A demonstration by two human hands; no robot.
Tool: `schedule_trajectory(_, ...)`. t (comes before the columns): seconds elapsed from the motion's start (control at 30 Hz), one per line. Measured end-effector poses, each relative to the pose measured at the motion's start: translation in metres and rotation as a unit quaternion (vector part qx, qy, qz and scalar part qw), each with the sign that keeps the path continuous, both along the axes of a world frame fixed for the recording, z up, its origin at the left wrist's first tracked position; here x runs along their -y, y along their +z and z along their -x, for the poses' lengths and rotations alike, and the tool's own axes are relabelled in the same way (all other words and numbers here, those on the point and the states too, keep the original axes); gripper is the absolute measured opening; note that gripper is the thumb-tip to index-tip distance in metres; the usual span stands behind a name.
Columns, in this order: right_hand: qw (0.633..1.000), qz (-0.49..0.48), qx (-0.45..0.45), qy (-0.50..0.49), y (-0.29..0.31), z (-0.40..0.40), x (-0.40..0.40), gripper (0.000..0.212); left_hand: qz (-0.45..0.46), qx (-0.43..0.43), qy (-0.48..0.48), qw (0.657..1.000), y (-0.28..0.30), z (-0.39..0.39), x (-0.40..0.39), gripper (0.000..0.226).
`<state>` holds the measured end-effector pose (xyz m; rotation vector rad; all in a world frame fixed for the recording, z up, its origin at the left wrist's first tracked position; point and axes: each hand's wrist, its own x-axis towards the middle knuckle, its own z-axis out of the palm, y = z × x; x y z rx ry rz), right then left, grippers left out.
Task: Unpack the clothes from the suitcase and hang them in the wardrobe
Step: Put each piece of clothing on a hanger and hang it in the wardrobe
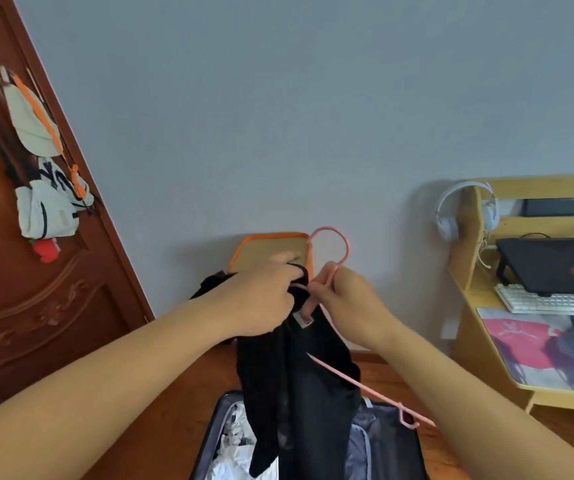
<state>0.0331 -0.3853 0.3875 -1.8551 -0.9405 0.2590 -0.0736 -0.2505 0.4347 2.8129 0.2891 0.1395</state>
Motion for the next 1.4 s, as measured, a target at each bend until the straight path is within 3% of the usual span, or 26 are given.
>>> schedule_trajectory(0.07, 0.999, -0.038, 0.017, 0.009, 0.012, -0.003, 0.009, 0.025, -0.027, 0.138, -0.062, 0.988, 0.012, 0.01, 0.001, 0.033)
schedule_trajectory(0.13, 0.997, -0.078, 0.022, 0.011, 0.026, -0.006, 0.02, 0.031, -0.084, 0.256, -0.065, 0.961, 0.021, 0.011, -0.009, 0.025)
schedule_trajectory(0.17, 0.994, -0.103, 0.01, 0.019, 0.033, -0.007, 0.026, 0.032, -0.128, 0.26, -0.066, 0.955, 0.025, 0.009, -0.014, 0.029)
schedule_trajectory(0.27, 0.988, -0.152, -0.003, 0.038, 0.048, -0.005, 0.036, 0.023, -0.247, 0.145, -0.075, 0.955, 0.034, -0.004, -0.016, 0.046)
schedule_trajectory(0.33, 0.989, -0.142, 0.007, 0.032, 0.053, -0.012, 0.031, 0.016, -0.292, 0.144, -0.061, 0.944, 0.04, -0.01, -0.015, 0.048)
schedule_trajectory(0.4, 0.986, -0.128, 0.084, -0.069, 0.046, -0.025, 0.028, 0.014, -0.301, 0.152, -0.038, 0.941, 0.045, -0.012, -0.018, 0.05)
schedule_trajectory(0.47, 0.942, -0.17, 0.178, -0.229, 0.021, -0.028, 0.035, 0.014, -0.268, 0.148, -0.014, 0.952, 0.045, -0.011, -0.027, 0.045)
schedule_trajectory(0.5, 0.925, -0.192, 0.202, -0.257, 0.001, -0.018, 0.041, 0.015, -0.245, 0.151, 0.001, 0.958, 0.044, -0.009, -0.031, 0.041)
schedule_trajectory(0.6, 0.953, -0.118, 0.247, -0.126, -0.071, 0.014, 0.047, 0.008, -0.202, 0.184, 0.021, 0.962, 0.042, 0.002, -0.04, 0.034)
schedule_trajectory(0.7, 0.981, -0.041, 0.191, -0.019, -0.105, 0.0, 0.028, 0.059, -0.174, 0.212, -0.002, 0.962, 0.046, 0.012, -0.043, 0.035)
schedule_trajectory(0.73, 0.985, -0.044, 0.169, 0.003, -0.103, -0.009, 0.02, 0.064, -0.165, 0.217, -0.014, 0.962, 0.047, 0.015, -0.044, 0.039)
schedule_trajectory(0.77, 0.987, -0.044, 0.151, 0.032, -0.098, -0.015, 0.011, 0.056, -0.157, 0.218, -0.023, 0.963, 0.048, 0.019, -0.046, 0.044)
schedule_trajectory(0.83, 0.985, -0.015, 0.155, 0.076, -0.096, -0.017, 0.005, 0.022, -0.144, 0.235, -0.024, 0.961, 0.051, 0.026, -0.055, 0.044)
schedule_trajectory(0.87, 0.978, 0.014, 0.191, 0.085, -0.1, -0.017, 0.008, 0.012, -0.137, 0.246, -0.015, 0.96, 0.052, 0.031, -0.065, 0.039)
schedule_trajectory(0.97, 0.932, 0.064, 0.353, 0.042, -0.117, -0.039, 0.038, 0.015, -0.13, 0.229, 0.047, 0.964, 0.047, 0.06, -0.106, 0.034)
schedule_trajectory(1.07, 0.88, 0.093, 0.465, 0.028, -0.108, -0.071, 0.064, 0.049, -0.201, 0.158, 0.064, 0.965, 0.025, 0.094, -0.132, 0.046)
schedule_trajectory(1.13, 0.868, 0.064, 0.488, 0.062, -0.081, -0.08, 0.066, 0.053, -0.271, 0.115, 0.025, 0.955, 0.007, 0.103, -0.139, 0.056)
schedule_trajectory(1.23, 0.885, -0.055, 0.459, 0.048, -0.031, -0.062, 0.056, 0.037, -0.325, 0.086, 0.005, 0.942, -0.003, 0.101, -0.131, 0.055)
schedule_trajectory(1.3, 0.91, -0.12, 0.392, 0.062, -0.01, -0.038, 0.043, 0.034, -0.302, 0.153, 0.017, 0.941, -0.003, 0.095, -0.117, 0.062)
schedule_trajectory(1.33, 0.925, -0.111, 0.355, 0.071, -0.007, -0.033, 0.037, 0.039, -0.269, 0.199, 0.034, 0.942, 0.001, 0.094, -0.109, 0.061)
schedule_trajectory(1.4, 0.95, -0.008, 0.304, 0.074, -0.01, -0.04, 0.029, 0.047, -0.192, 0.265, 0.071, 0.942, 0.009, 0.092, -0.1, 0.044)
